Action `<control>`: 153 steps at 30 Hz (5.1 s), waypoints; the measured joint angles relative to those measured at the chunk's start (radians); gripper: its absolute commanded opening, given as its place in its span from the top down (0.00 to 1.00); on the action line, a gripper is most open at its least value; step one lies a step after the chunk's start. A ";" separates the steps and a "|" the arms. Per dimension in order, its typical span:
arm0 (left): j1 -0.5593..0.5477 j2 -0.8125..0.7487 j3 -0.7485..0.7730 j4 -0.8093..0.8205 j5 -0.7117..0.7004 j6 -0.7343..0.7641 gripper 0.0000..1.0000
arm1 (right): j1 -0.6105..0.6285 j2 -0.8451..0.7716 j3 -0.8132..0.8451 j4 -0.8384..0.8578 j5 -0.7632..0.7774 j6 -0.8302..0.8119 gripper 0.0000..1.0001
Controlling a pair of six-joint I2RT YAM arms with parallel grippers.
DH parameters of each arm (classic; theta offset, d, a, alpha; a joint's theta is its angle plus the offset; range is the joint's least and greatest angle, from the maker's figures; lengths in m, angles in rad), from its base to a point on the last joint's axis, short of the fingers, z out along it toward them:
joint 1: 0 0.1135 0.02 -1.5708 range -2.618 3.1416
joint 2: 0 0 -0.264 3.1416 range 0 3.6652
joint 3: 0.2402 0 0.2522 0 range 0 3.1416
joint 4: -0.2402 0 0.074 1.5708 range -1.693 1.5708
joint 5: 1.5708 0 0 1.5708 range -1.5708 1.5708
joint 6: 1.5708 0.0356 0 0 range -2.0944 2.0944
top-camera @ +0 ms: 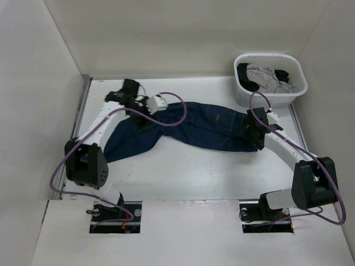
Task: Fold and stack the trousers
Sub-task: Fold the trousers
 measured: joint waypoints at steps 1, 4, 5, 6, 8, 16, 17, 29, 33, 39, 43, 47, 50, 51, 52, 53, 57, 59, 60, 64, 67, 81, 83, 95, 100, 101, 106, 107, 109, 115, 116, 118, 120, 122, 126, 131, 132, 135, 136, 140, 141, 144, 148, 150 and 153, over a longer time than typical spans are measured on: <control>0.065 -0.033 -0.014 -0.015 -0.020 -0.015 0.40 | 0.000 0.006 -0.002 0.000 -0.009 0.000 0.00; 0.281 -0.067 -0.081 -0.024 -0.139 -0.044 0.40 | 0.004 0.016 -0.010 0.002 -0.044 0.047 0.00; 0.357 -0.060 -0.114 -0.010 -0.190 -0.051 0.40 | 0.008 0.016 -0.013 0.005 -0.052 0.079 0.00; 0.426 -0.047 -0.145 0.003 -0.239 -0.058 0.40 | 0.014 0.016 -0.018 0.011 -0.060 0.111 0.00; 0.533 -0.008 -0.191 0.021 -0.318 -0.069 0.40 | 0.033 0.021 -0.029 0.018 -0.071 0.187 0.00; 0.682 0.211 -0.205 0.080 -0.454 -0.084 0.40 | 0.085 0.114 -0.017 -0.023 -0.036 0.381 0.00; 0.681 0.229 -0.183 0.070 -0.463 -0.082 0.40 | 0.085 0.116 -0.002 -0.052 -0.012 0.389 0.00; 0.628 0.407 0.087 0.285 -0.490 -0.061 0.36 | -0.060 0.082 -0.007 -0.137 0.122 0.275 0.00; 0.575 0.402 0.087 0.316 -0.448 -0.055 0.33 | -0.044 0.006 0.005 -0.132 0.124 0.179 0.00; 0.596 0.291 0.061 0.280 -0.427 -0.015 0.36 | 0.027 -0.076 0.041 -0.122 0.105 0.169 0.00; 0.668 0.186 -0.011 0.256 -0.443 0.033 0.38 | 0.024 -0.056 0.040 -0.100 0.049 0.227 0.00; 0.706 0.176 -0.087 0.240 -0.473 0.073 0.39 | 0.024 0.034 0.041 -0.034 -0.016 0.260 0.01; 0.705 0.205 -0.106 0.233 -0.480 0.088 0.42 | 0.024 0.112 0.055 -0.011 -0.045 0.264 0.02; 0.705 0.217 -0.106 0.238 -0.482 0.092 0.42 | 0.024 0.131 0.062 -0.007 -0.052 0.264 0.02; 0.703 0.227 -0.106 0.240 -0.484 0.095 0.42 | 0.024 0.146 0.070 -0.003 -0.058 0.264 0.02; 0.703 0.237 -0.106 0.242 -0.486 0.097 0.42 | 0.024 0.156 0.076 -0.001 -0.062 0.264 0.03; 0.703 0.266 -0.106 0.253 -0.496 0.106 0.52 | 0.024 0.172 0.092 0.018 -0.064 0.268 0.08; 0.703 0.277 -0.106 0.264 -0.500 0.108 0.60 | 0.024 0.176 0.092 0.020 -0.064 0.272 0.12; 0.703 0.280 -0.106 0.269 -0.502 0.109 0.64 | 0.023 0.178 0.092 0.020 -0.064 0.272 0.13; 0.703 0.283 -0.106 0.298 -0.503 0.111 0.82 | 0.009 0.183 0.092 0.020 -0.061 0.273 0.24; 0.703 0.283 -0.106 0.319 -0.504 0.111 0.91 | -0.003 0.187 0.092 0.021 -0.057 0.272 0.33; 0.740 0.263 -0.106 0.422 -0.489 0.110 1.00 | -0.111 0.150 0.071 0.040 -0.008 0.218 1.00; 0.743 0.255 -0.103 0.426 -0.475 0.110 1.00 | -0.137 0.090 0.055 0.036 -0.015 0.200 1.00; 0.735 0.157 -0.143 0.459 -0.433 0.148 0.98 | -0.183 -0.167 -0.029 0.031 -0.083 0.091 1.00; 0.755 0.097 -0.282 0.512 -0.455 0.200 0.84 | -0.182 -0.189 -0.195 0.003 -0.097 0.166 0.44; 0.755 0.097 -0.305 0.521 -0.462 0.211 0.75 | -0.182 -0.187 -0.218 -0.006 -0.097 0.184 0.00; 0.757 0.097 -0.352 0.515 -0.482 0.235 0.41 | -0.183 -0.178 -0.254 -0.033 -0.111 0.217 0.00; 0.760 0.095 -0.351 0.516 -0.483 0.235 0.40 | -0.183 -0.182 -0.254 -0.033 -0.113 0.227 0.00; 0.761 0.093 -0.345 0.511 -0.483 0.235 0.40 | -0.183 -0.196 -0.254 -0.036 -0.116 0.259 0.00; 0.780 0.076 -0.317 0.495 -0.463 0.235 0.39 | -0.179 -0.230 -0.264 -0.047 -0.130 0.385 0.00; 0.781 0.072 -0.317 0.494 -0.458 0.235 0.39 | -0.177 -0.226 -0.264 -0.052 -0.128 0.391 0.00; 0.776 0.071 -0.317 0.496 -0.450 0.235 0.39 | -0.168 -0.220 -0.262 -0.058 -0.122 0.390 0.00; 0.764 0.072 -0.317 0.495 -0.446 0.235 0.40 | -0.155 -0.220 -0.254 -0.069 -0.115 0.378 0.06; 0.752 0.073 -0.317 0.499 -0.444 0.234 0.40 | -0.136 -0.235 -0.231 -0.082 -0.107 0.360 0.13; 0.732 0.080 -0.317 0.510 -0.434 0.234 0.40 | -0.103 -0.281 -0.173 -0.088 -0.084 0.345 0.25; 0.723 0.119 -0.317 0.518 -0.429 0.234 0.40 | -0.098 -0.222 -0.158 -0.071 -0.078 0.345 0.31; 0.718 0.126 -0.317 0.518 -0.428 0.234 0.41 | -0.098 -0.201 -0.159 -0.070 -0.078 0.345 0.32; 0.710 0.142 -0.317 0.518 -0.428 0.234 0.41 | -0.098 -0.153 -0.170 -0.059 -0.078 0.345 0.34; 0.705 0.144 -0.317 0.518 -0.427 0.234 0.41 | -0.098 -0.140 -0.171 -0.057 -0.079 0.345 0.34; 0.681 0.145 -0.317 0.518 -0.427 0.234 0.43 | -0.098 -0.090 -0.171 -0.033 -0.079 0.344 0.35; 0.679 0.148 -0.317 0.518 -0.427 0.234 0.43 | -0.098 -0.081 -0.171 -0.030 -0.080 0.344 0.35; 0.669 0.153 -0.317 0.517 -0.434 0.235 0.44 | -0.098 -0.072 -0.171 -0.021 -0.082 0.343 0.35; 0.676 0.153 -0.317 0.505 -0.426 0.244 0.46 | -0.098 -0.072 -0.171 -0.010 -0.082 0.338 0.36; 0.682 0.153 -0.314 0.495 -0.422 0.249 0.46 | -0.098 -0.072 -0.172 -0.009 -0.082 0.337 0.36; 0.690 0.153 -0.314 0.483 -0.421 0.257 0.47 | -0.098 -0.072 -0.172 -0.008 -0.082 0.337 0.36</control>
